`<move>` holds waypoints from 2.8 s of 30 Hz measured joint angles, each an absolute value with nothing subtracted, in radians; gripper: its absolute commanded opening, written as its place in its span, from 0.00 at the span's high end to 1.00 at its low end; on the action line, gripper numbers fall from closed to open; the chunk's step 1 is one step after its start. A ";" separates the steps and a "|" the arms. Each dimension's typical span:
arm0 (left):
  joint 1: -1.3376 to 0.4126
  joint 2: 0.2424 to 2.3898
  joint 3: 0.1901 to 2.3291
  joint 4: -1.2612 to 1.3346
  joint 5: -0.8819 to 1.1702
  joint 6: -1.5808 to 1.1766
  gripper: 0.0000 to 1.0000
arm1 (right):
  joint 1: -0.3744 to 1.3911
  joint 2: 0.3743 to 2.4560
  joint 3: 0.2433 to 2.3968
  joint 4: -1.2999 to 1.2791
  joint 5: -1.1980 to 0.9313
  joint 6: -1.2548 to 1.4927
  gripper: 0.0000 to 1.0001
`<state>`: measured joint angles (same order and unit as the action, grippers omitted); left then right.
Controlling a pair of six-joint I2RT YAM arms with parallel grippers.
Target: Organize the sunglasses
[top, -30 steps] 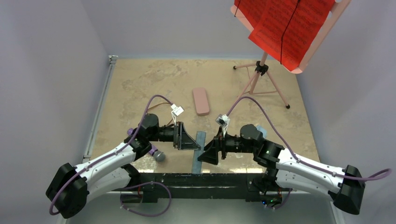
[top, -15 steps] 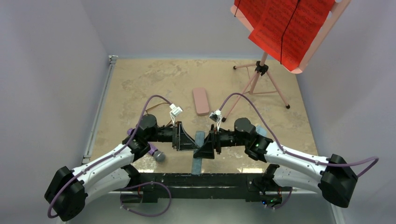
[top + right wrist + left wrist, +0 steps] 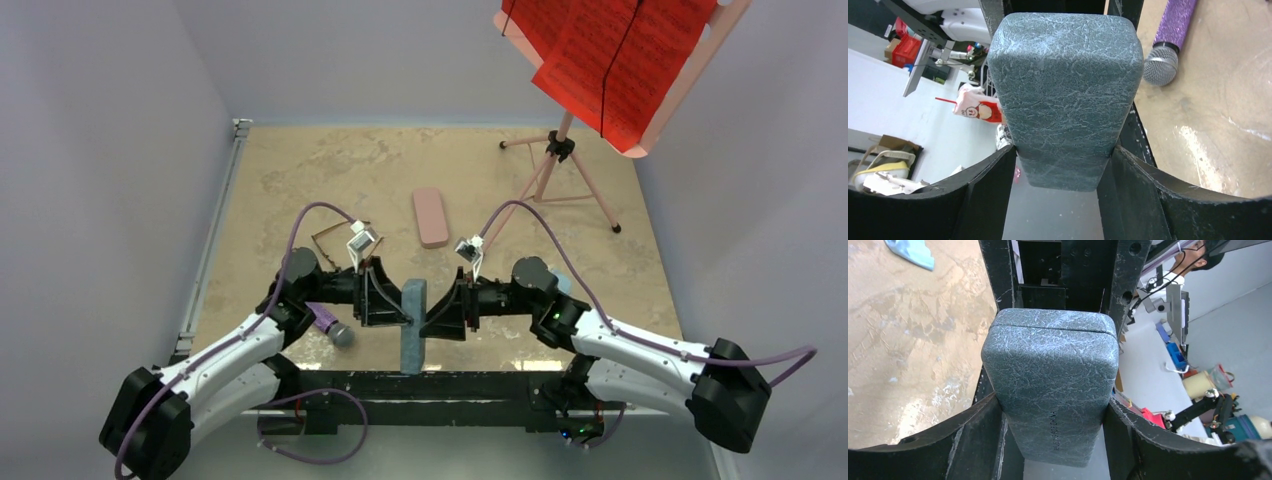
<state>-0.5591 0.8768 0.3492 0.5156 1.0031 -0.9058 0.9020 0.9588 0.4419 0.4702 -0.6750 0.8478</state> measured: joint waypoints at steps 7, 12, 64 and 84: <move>-0.536 0.972 0.340 0.604 1.063 -1.011 1.00 | 0.901 0.990 0.493 0.323 -0.684 0.790 0.40; -0.524 0.902 0.340 0.498 0.995 -1.029 1.00 | 0.901 1.065 0.538 0.318 -0.726 0.788 0.25; -0.516 0.524 0.233 0.317 0.495 -1.144 1.00 | 0.916 1.314 0.561 0.714 -0.548 1.031 0.22; -0.520 0.620 0.306 0.274 0.617 -1.097 0.03 | 0.917 1.212 0.532 0.635 -0.577 1.018 1.00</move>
